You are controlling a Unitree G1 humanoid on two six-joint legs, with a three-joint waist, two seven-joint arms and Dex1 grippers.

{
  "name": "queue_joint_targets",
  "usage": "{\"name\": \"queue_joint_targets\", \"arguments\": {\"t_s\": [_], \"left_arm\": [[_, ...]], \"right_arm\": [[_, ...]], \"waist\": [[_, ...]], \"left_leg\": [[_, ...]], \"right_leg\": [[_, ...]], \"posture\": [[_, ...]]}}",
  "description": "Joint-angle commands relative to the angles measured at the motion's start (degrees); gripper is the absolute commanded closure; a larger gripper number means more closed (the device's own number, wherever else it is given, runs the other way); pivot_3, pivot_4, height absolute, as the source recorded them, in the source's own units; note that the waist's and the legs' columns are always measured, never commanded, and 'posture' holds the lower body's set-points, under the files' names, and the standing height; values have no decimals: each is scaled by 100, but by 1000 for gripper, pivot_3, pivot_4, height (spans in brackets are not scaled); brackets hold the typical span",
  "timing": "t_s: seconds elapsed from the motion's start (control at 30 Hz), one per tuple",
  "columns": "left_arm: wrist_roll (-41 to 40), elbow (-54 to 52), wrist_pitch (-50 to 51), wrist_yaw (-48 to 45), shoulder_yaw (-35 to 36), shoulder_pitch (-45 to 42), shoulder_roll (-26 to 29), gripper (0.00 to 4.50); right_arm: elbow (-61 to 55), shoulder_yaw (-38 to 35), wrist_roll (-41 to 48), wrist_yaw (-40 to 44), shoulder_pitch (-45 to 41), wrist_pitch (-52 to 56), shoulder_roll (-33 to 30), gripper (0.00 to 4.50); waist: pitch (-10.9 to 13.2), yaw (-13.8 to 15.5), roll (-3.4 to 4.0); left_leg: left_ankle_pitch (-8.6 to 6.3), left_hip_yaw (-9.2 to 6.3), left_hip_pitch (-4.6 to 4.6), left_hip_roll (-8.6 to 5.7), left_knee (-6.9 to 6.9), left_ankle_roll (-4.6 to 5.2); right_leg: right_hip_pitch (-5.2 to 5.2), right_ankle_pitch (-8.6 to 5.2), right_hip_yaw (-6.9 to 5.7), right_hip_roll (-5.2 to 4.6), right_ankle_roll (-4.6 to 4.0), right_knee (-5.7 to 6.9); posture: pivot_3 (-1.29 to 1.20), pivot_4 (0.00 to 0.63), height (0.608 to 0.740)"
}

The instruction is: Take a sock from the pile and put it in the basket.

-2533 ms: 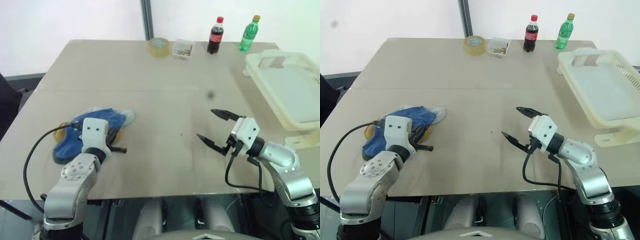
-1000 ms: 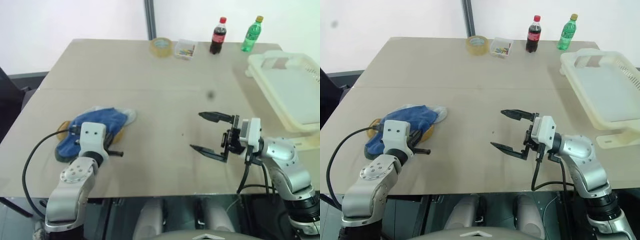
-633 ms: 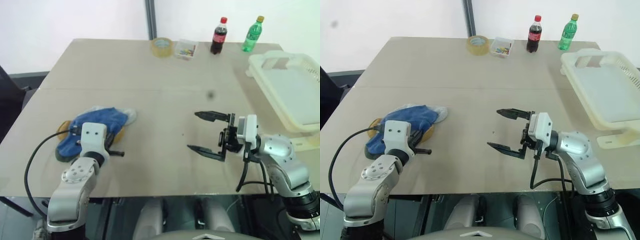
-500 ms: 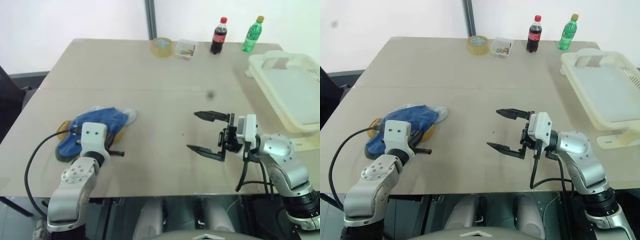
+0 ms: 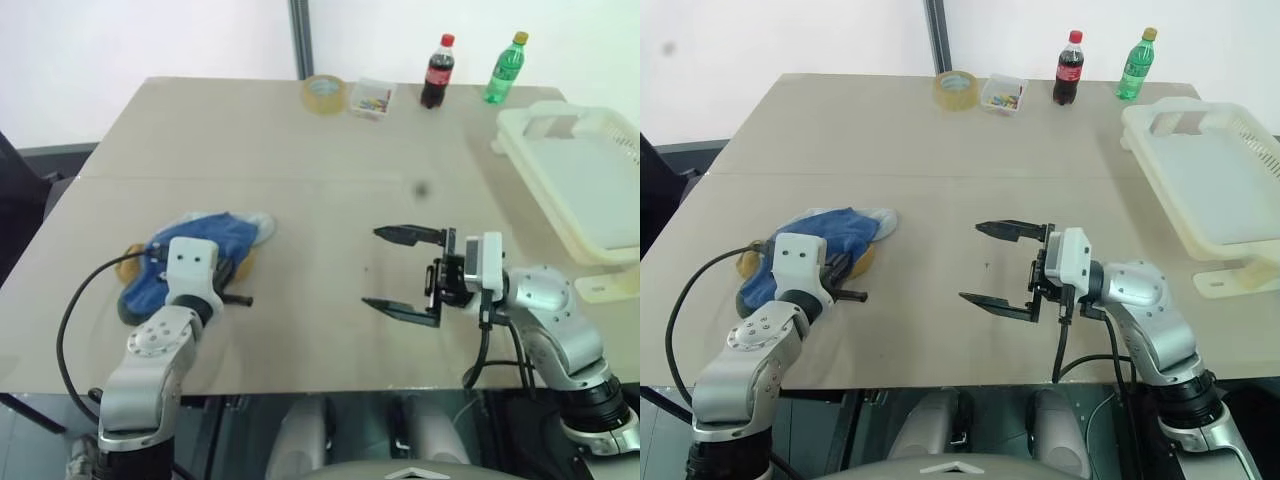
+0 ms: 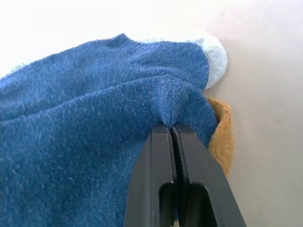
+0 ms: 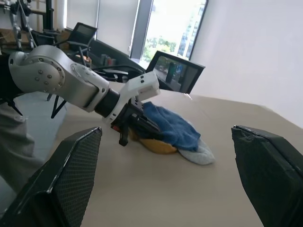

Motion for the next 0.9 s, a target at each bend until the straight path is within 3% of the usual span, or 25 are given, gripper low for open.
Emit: {"name": "queue_joint_targets", "arguments": {"t_s": [0.03,0.33,0.63,0.9], "left_arm": [[76,-58,-100,-21,19,-62,67,4472],[124,-96,-90,-11,48,-69,72,4472],[-263,-128,-65,-378,2,-284,8,4472],[-905,-474,199,-837,-452,-435,-106,4472]], "right_arm": [[47,-69,141,-99,-227,159,113,0],[572,-171,611,906,-619,186,-163,0],[722,-253,406,829,-677,75,-181,0],[441,-475,387,578,-430,167,-373,0]], "waist": [[0,-1,0],[1,-1,1],[1,4,1],[1,3,1]], "left_leg": [[0,0,0,0,0,0],[0,-2,-2,0,-1,0],[0,-1,-4,-1,-2,0],[0,-2,-5,-4,-2,0]], "right_leg": [[0,0,0,0,0,0],[0,0,-2,-2,-1,-2],[-1,0,-1,-12,-1,-3],[-1,1,-5,-32,-1,-4]], "posture": [[0,150,740],[0,150,740],[0,150,740],[0,150,740]]}}
